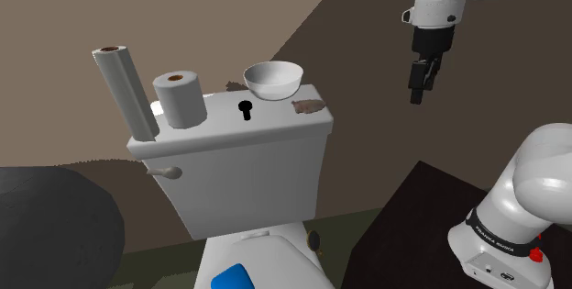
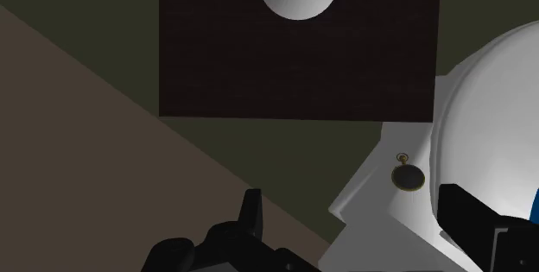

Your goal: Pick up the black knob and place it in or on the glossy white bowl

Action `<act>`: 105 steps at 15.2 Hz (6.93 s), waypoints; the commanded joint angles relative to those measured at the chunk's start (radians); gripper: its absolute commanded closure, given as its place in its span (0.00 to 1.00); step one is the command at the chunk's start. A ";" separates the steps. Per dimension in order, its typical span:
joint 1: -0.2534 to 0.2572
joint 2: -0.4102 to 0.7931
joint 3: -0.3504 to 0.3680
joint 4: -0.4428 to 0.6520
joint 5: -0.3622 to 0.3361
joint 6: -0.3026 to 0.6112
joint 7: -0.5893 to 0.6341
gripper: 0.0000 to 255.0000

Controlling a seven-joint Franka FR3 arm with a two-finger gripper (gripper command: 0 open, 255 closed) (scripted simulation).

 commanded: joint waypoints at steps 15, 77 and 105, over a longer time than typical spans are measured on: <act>0.067 0.419 0.195 0.290 0.087 0.201 0.204 0.00; 0.246 1.191 0.354 1.320 -0.143 -0.003 0.504 1.00; 0.046 1.186 0.300 1.368 -0.122 -0.050 0.250 1.00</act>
